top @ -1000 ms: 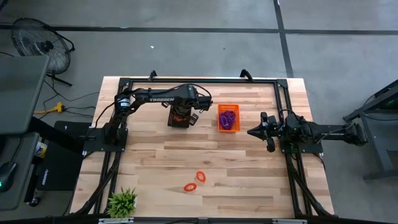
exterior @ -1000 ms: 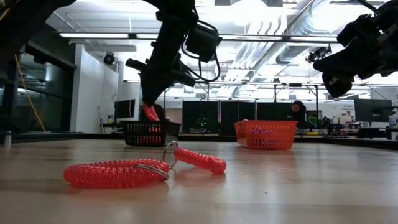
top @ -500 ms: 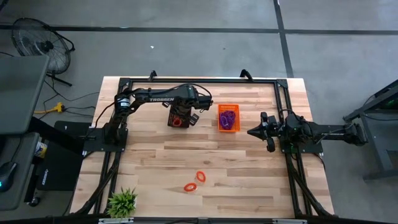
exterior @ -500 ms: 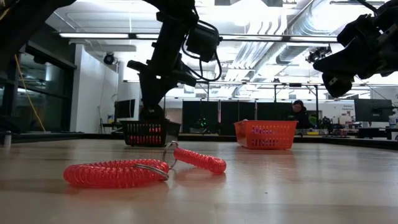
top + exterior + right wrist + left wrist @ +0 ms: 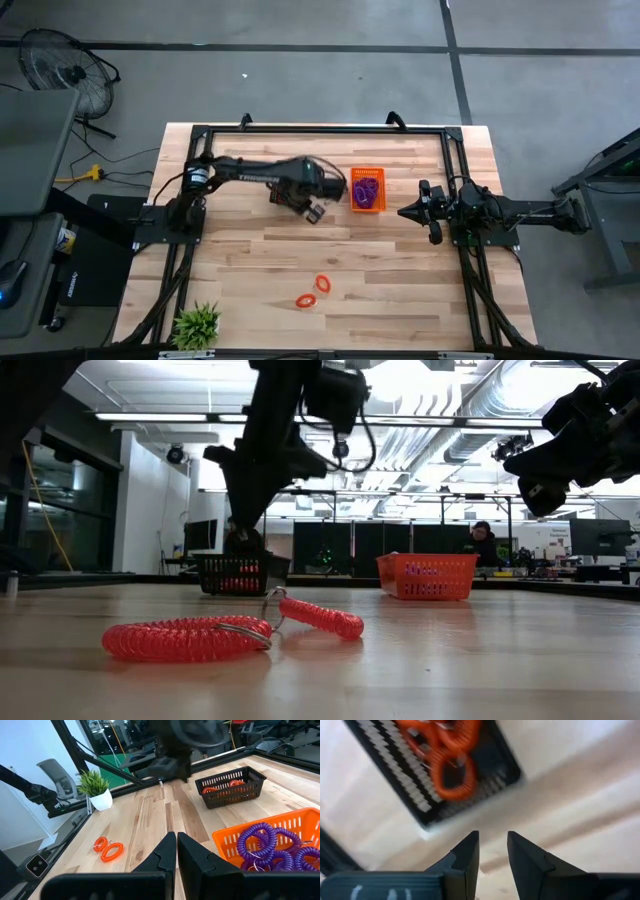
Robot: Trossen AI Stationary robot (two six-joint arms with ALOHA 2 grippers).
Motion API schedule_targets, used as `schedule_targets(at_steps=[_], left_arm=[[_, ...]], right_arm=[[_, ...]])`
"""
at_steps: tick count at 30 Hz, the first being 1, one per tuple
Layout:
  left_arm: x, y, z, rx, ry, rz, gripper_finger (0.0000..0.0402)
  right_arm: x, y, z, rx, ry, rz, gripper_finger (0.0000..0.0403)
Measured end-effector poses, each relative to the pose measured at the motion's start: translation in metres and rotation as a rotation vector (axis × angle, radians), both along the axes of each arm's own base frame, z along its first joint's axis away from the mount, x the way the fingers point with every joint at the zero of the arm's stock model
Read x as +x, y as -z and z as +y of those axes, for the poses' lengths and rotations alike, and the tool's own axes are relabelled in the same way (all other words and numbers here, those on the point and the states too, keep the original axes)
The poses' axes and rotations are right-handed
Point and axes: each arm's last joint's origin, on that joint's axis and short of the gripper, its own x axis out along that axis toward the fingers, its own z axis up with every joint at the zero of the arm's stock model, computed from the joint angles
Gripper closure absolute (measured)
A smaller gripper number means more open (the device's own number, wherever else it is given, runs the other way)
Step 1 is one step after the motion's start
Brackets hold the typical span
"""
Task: Sort spring keychains into baskets
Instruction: Put the orange spring keychain into the black basket
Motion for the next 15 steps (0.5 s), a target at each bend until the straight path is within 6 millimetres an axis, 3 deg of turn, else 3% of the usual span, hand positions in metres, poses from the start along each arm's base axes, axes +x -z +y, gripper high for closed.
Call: schedule_targets(at_steps=[9,15], left_arm=[[0.013,0.001,-0.088,-0.092,-0.043,-0.182,0.0305],[0.019,0.002,-0.133,-0.155,-0.039,-0.320,0.0305]], right_arm=[[0.000,0.000,0.000,0.000,0.000,0.000,0.0392],[0.000,0.000,0.000,0.000,0.000,0.000,0.0392]])
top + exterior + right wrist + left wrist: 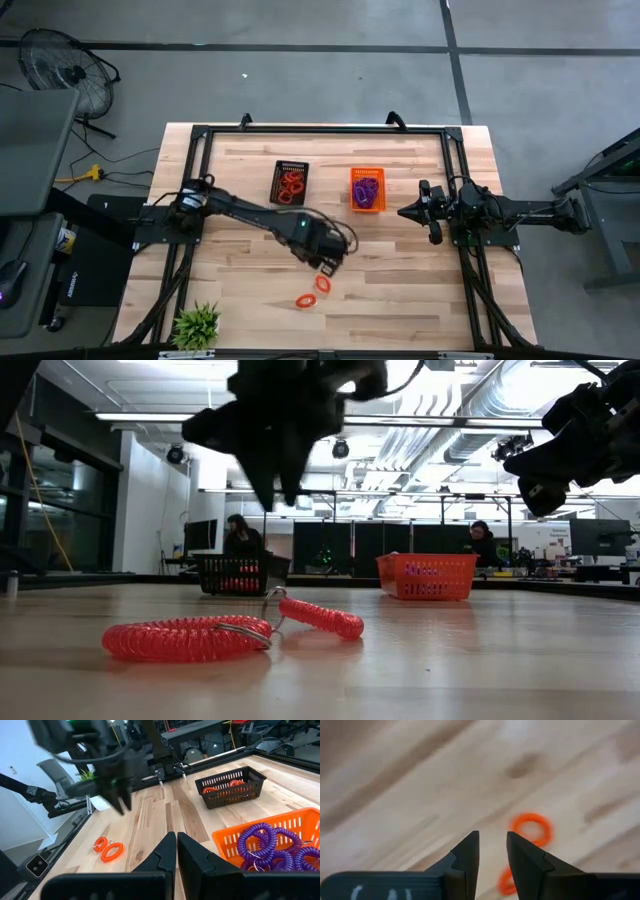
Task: Sort spring keychains into baskets
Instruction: Put the orange spring keychain into the black basket
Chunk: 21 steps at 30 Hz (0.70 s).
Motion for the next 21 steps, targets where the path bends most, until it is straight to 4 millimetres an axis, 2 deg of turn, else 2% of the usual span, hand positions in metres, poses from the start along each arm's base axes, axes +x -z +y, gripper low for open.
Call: schedule_targets(at_steps=[6,9,11,14,17,21], left_arm=[[0.012,0.017,-0.018,-0.041,0.092,-0.052,0.0306],[0.010,0.025,-0.024,-0.065,0.139,-0.003,0.0306],[0.016,0.035,-0.027,-0.067,0.161,-0.017,0.0306],[0.012,0.047,-0.027,-0.035,0.202,0.060,0.0306],[0.017,0.043,-0.028,-0.042,0.265,0.003,0.0306],[0.016,0.053,-0.027,-0.026,0.325,0.043,0.0306]], right_arm=[[0.000,0.000,0.000,0.000,0.000,0.000,0.0392],[0.000,0.000,0.000,0.000,0.000,0.000,0.0392],[0.000,0.000,0.000,0.000,0.000,0.000,0.0392],[0.000,0.000,0.000,0.000,0.000,0.000,0.0392],[0.000,0.000,0.000,0.000,0.000,0.001,0.0392],[0.000,0.000,0.000,0.000,-0.001,-0.001,0.0392]])
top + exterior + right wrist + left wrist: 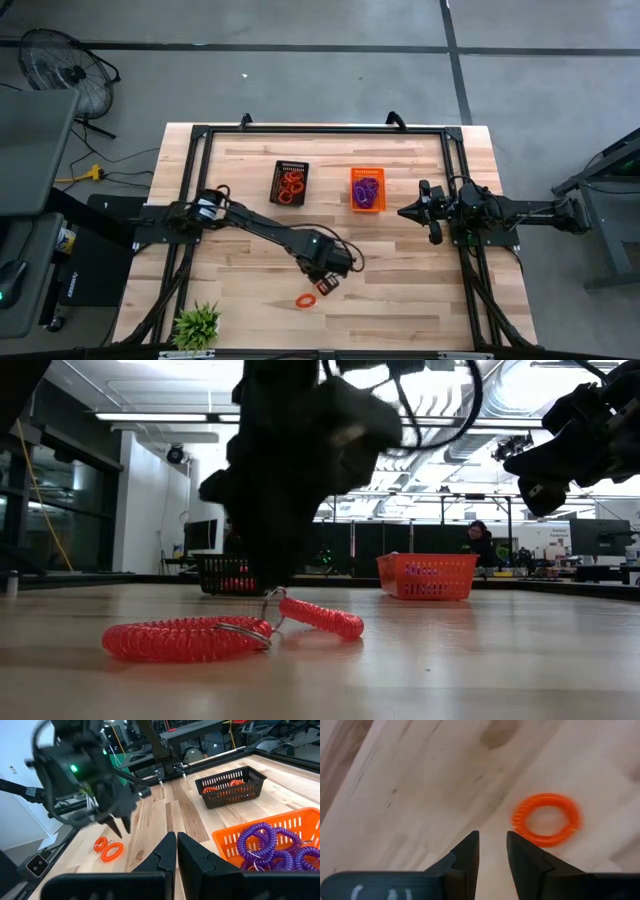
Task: Sort spring keychains into baskets
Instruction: Put the orange spring keychain into the black basket
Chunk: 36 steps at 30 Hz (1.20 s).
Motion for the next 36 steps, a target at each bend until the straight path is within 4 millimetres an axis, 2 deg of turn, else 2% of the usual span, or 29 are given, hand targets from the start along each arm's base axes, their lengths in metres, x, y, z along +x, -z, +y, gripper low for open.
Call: schedule_targets(at_steps=[6,17,24,28,32,36], left_arm=[[0.007,-0.005,-0.003,-0.029,0.054,-0.088,0.0299],[0.011,-0.006,-0.003,-0.006,0.073,-0.143,0.0236],[0.009,-0.006,-0.001,0.018,0.086,-0.126,0.0234],[0.010,0.006,-0.002,0.016,0.099,-0.089,0.0234],[0.011,0.006,-0.003,0.007,0.103,-0.089,0.0234],[0.010,0.016,0.000,0.006,0.109,-0.038,0.0234]], right_arm=[[0.000,0.000,0.000,0.000,0.000,0.001,0.0392],[0.000,0.000,0.000,0.000,0.000,0.001,0.0392],[0.000,0.000,0.000,0.000,0.001,0.001,0.0392],[0.000,0.000,0.000,0.000,0.000,0.001,0.0392],[0.000,0.000,0.000,0.000,0.000,0.001,0.0392],[0.000,0.000,0.000,0.000,0.000,0.001,0.0392]])
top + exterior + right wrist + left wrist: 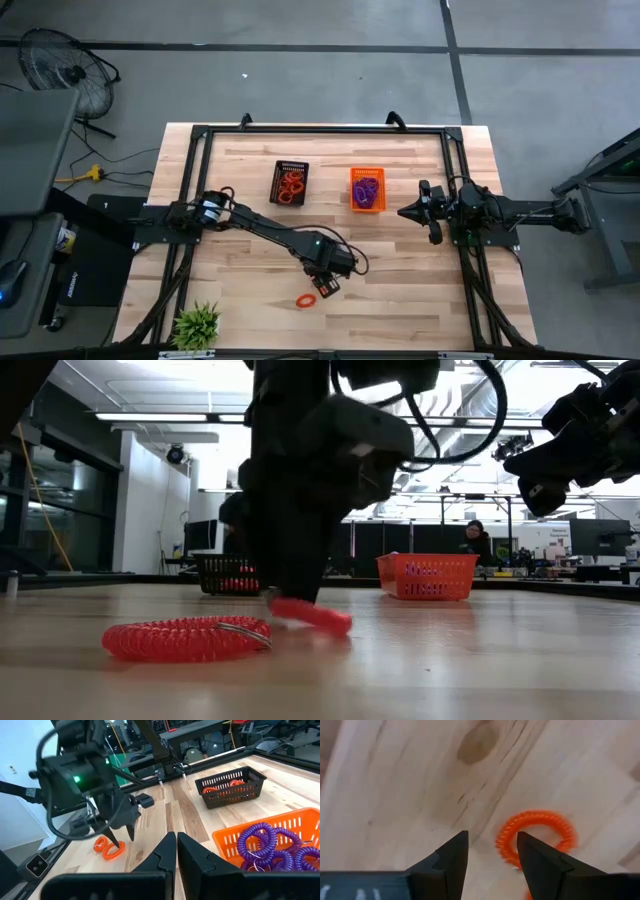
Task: Sort spring keychains into baskets
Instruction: Put the orange spring keychain into the black basket
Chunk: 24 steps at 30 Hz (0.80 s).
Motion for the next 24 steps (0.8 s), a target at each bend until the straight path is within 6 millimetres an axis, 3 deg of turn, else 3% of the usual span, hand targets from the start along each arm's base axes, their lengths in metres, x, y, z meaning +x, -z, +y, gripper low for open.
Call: schedule_targets(at_steps=[3,10,24], left_arm=[[0.001,-0.002,-0.001,-0.016,0.010,-0.016,0.0234],[0.004,0.013,-0.004,-0.041,0.053,0.018,0.0234],[0.000,0.033,-0.008,0.079,0.153,0.073,0.0234]], right_arm=[[0.000,0.000,0.000,0.000,0.000,0.000,0.0392],[0.000,0.000,0.000,0.000,-0.001,-0.001,0.0392],[0.000,0.000,0.000,0.000,0.000,0.000,0.0392]])
